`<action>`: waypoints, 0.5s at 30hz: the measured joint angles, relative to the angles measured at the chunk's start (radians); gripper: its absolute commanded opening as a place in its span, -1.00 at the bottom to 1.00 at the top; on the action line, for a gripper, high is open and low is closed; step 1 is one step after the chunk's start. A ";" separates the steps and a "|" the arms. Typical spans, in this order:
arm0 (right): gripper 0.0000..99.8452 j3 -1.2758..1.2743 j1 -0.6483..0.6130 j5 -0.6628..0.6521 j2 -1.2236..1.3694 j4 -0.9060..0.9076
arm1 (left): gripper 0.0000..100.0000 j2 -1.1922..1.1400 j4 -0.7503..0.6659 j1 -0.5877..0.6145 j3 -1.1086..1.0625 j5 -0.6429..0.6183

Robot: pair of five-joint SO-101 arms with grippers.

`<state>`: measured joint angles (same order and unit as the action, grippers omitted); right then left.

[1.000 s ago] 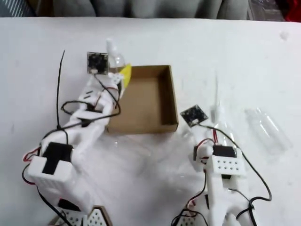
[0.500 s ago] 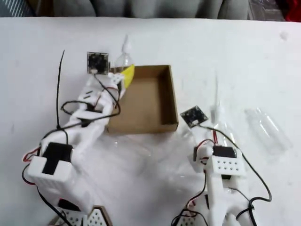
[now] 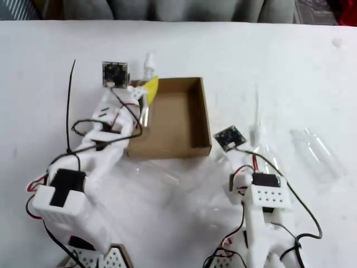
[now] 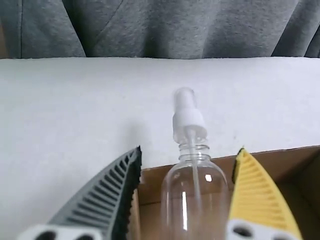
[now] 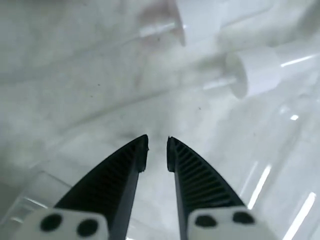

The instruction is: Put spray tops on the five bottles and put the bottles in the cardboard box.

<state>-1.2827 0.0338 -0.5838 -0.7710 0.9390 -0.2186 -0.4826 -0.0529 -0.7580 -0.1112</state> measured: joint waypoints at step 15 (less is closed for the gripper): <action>-0.92 -0.006 0.000 0.000 0.000 0.000 | -0.46 0.216 0.218 0.000 -0.012 0.000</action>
<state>-1.2889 0.0338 -0.5838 -0.7710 0.9390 -0.0023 -0.2647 -0.0529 -0.7702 -0.1112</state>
